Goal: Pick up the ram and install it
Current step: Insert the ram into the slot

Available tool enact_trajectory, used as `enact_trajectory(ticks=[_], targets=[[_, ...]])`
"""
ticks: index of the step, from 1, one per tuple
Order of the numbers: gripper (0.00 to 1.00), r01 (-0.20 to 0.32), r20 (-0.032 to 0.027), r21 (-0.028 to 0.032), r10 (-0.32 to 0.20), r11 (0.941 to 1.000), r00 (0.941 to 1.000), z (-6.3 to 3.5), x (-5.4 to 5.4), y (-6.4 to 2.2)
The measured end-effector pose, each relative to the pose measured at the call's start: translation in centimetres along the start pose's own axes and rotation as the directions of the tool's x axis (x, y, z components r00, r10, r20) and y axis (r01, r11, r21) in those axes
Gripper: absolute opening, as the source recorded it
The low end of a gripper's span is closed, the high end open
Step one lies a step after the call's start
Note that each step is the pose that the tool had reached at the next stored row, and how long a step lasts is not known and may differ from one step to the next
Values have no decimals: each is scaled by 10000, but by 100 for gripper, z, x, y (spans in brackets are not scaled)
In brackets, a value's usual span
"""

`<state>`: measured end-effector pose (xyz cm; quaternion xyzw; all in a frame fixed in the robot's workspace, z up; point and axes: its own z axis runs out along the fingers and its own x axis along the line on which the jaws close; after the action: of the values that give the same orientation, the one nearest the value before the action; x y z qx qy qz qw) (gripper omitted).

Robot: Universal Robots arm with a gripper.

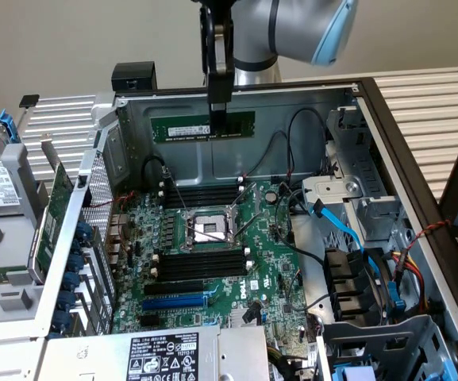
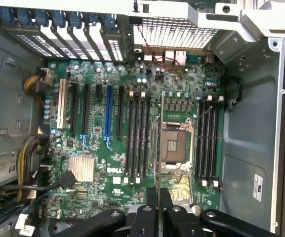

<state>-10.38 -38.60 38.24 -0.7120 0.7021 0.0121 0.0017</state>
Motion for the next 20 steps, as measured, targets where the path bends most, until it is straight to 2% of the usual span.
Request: enact_trajectory(ticks=[2, 5, 7, 17, 20], targets=[[14, 0, -23, -2, 0, 10000, 10000, 34, -20, 53], [14, -14, -150, -3, 14, 10000, 9999, 64, -35, 62], [14, -80, -182, -2, 80, 10000, 9998, 88, -35, 60], [14, -640, -187, 9, 640, 9980, 9978, 266, -34, 58], [14, -668, -197, 44, 669, 9978, 9976, 308, -33, 58]])
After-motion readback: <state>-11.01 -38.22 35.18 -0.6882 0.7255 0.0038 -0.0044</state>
